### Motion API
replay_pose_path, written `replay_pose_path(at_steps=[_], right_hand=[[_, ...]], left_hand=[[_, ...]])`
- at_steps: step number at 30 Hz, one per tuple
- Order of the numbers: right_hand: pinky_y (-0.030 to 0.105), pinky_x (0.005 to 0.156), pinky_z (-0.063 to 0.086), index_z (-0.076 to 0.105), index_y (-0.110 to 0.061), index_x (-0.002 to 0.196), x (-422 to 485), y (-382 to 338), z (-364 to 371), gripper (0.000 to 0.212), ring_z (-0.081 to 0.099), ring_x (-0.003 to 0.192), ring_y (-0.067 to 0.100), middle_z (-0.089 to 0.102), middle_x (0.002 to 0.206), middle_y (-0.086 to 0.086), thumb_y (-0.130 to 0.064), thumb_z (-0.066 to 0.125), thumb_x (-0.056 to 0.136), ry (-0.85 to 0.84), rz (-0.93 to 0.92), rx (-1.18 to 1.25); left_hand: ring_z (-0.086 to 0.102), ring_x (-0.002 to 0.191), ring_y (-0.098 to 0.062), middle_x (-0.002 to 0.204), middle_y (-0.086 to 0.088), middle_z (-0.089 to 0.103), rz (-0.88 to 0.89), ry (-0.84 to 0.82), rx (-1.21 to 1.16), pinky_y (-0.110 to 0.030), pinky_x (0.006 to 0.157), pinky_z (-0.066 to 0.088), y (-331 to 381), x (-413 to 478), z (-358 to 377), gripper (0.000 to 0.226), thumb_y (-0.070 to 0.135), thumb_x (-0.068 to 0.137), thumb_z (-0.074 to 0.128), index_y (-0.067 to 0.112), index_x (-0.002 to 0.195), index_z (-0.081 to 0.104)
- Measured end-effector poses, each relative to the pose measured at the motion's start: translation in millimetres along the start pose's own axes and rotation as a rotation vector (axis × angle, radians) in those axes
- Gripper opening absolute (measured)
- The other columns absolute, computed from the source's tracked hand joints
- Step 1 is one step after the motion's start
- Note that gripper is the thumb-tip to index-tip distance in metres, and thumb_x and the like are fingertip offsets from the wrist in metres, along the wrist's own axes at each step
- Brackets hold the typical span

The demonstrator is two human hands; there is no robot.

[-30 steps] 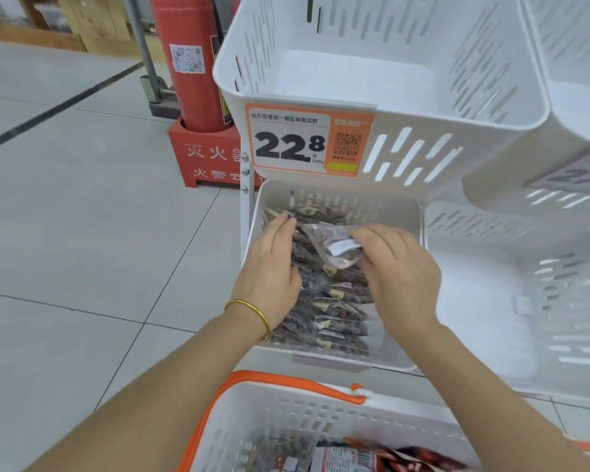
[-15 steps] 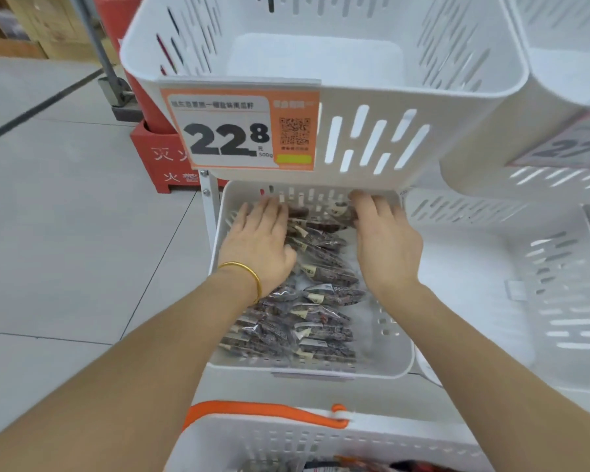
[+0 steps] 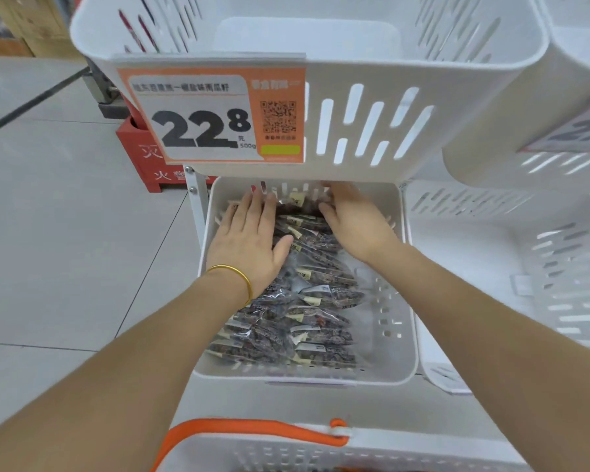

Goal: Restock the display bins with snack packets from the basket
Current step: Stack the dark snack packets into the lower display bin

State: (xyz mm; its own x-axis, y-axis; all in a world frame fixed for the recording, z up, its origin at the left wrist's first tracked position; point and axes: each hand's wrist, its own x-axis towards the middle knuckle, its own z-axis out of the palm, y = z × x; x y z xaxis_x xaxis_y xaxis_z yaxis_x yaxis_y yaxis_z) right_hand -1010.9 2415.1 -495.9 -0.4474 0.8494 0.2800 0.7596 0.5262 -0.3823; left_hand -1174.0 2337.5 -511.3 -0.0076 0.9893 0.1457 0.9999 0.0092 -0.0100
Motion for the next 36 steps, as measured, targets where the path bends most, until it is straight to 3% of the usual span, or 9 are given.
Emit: replay_pose_path(at_steps=[3, 10, 14, 18, 21, 26, 29, 32, 36], right_hand=[[0.039, 0.072, 0.048, 0.042, -0.010, 0.135, -16.4, 2.4, 9.4, 0.040, 0.056, 0.094, 0.038, 0.050, 0.128, 0.017, -0.014, 0.043, 0.096, 0.181, 0.072, 0.069], [0.043, 0.104, 0.036, 0.030, -0.013, 0.146, -20.8, -7.2, 26.5, 0.049, 0.040, 0.129, 0.034, 0.038, 0.145, 0.012, -0.027, 0.039, 0.099, -0.016, 0.099, 0.138], [0.040, 0.107, 0.028, 0.028, -0.021, 0.147, -44.8, -14.9, 21.6, 0.048, 0.035, 0.132, 0.029, 0.037, 0.146, 0.009, -0.033, 0.034, 0.101, 0.213, 0.378, 0.382], [0.044, 0.112, 0.022, 0.014, -0.021, 0.150, -71.7, -15.5, 25.7, 0.061, 0.023, 0.142, 0.025, 0.023, 0.156, 0.004, -0.051, 0.021, 0.098, 0.064, 0.604, 0.448], [0.041, 0.112, 0.023, 0.009, -0.020, 0.151, -76.0, -23.7, 30.4, 0.063, 0.025, 0.141, 0.025, 0.022, 0.156, 0.006, -0.052, 0.022, 0.098, 0.049, 0.660, 0.549], [0.038, 0.103, 0.034, 0.007, -0.019, 0.150, -76.4, -33.4, 27.7, 0.065, 0.039, 0.132, 0.029, 0.025, 0.153, 0.010, -0.051, 0.028, 0.098, -0.033, 0.610, 0.419], [0.036, 0.109, 0.027, 0.001, -0.018, 0.151, -82.1, -32.7, 17.2, 0.069, 0.029, 0.138, 0.026, 0.015, 0.156, 0.008, -0.047, 0.035, 0.098, -0.084, 0.592, 0.474], [0.031, 0.113, 0.018, 0.002, -0.016, 0.151, -100.3, -41.9, -6.9, 0.069, 0.017, 0.143, 0.021, 0.013, 0.157, 0.005, -0.040, 0.040, 0.098, 0.005, 0.492, 0.419], [0.021, 0.109, 0.021, 0.017, -0.018, 0.150, -163.9, -70.9, -59.1, 0.060, 0.028, 0.137, 0.014, 0.026, 0.151, 0.002, -0.027, 0.045, 0.098, 0.062, 0.280, 0.453]], left_hand=[[-0.002, 0.146, -0.022, 0.159, -0.009, 0.001, -0.015, -0.009, 0.046, -0.039, 0.118, -0.002, -3.9, 1.4, 4.5, 0.069, 0.051, 0.095, 0.010, 0.013, 0.150, -0.005], [0.000, 0.146, -0.024, 0.158, -0.010, 0.001, 0.042, 0.020, -0.002, -0.042, 0.118, 0.000, 3.3, -1.1, 8.0, 0.081, 0.056, 0.082, -0.008, 0.014, 0.151, 0.000], [-0.007, 0.146, -0.022, 0.158, -0.007, -0.007, 0.011, -0.014, -0.011, -0.041, 0.118, -0.004, 3.3, -2.3, 10.5, 0.068, 0.054, 0.093, 0.003, 0.019, 0.150, -0.008], [-0.006, 0.146, -0.022, 0.159, -0.007, -0.005, 0.031, -0.001, -0.009, -0.039, 0.117, -0.004, -4.1, -12.7, 10.3, 0.077, 0.055, 0.081, -0.013, 0.021, 0.150, -0.007], [-0.009, 0.145, -0.020, 0.158, -0.006, -0.008, 0.018, -0.034, -0.006, -0.039, 0.117, -0.006, -5.7, -18.2, 11.1, 0.068, 0.052, 0.090, -0.007, 0.020, 0.150, -0.009], [-0.014, 0.145, -0.019, 0.157, -0.005, -0.015, -0.001, -0.118, 0.023, -0.040, 0.117, -0.009, 0.1, -19.4, 10.1, 0.064, 0.050, 0.096, 0.004, 0.019, 0.148, -0.014], [-0.015, 0.144, -0.019, 0.157, -0.004, -0.017, -0.019, -0.195, 0.042, -0.041, 0.118, -0.006, 2.2, -19.5, -2.4, 0.064, 0.051, 0.096, 0.005, 0.020, 0.149, -0.014], [-0.014, 0.145, -0.019, 0.158, -0.003, -0.015, -0.009, -0.226, -0.036, -0.039, 0.118, -0.003, 7.8, -35.4, -28.3, 0.062, 0.050, 0.097, 0.009, 0.023, 0.150, -0.010], [-0.005, 0.146, -0.022, 0.159, -0.005, -0.006, 0.072, -0.171, -0.134, -0.041, 0.118, 0.005, 20.6, -88.9, -66.8, 0.061, 0.048, 0.098, 0.020, 0.022, 0.151, 0.003]])
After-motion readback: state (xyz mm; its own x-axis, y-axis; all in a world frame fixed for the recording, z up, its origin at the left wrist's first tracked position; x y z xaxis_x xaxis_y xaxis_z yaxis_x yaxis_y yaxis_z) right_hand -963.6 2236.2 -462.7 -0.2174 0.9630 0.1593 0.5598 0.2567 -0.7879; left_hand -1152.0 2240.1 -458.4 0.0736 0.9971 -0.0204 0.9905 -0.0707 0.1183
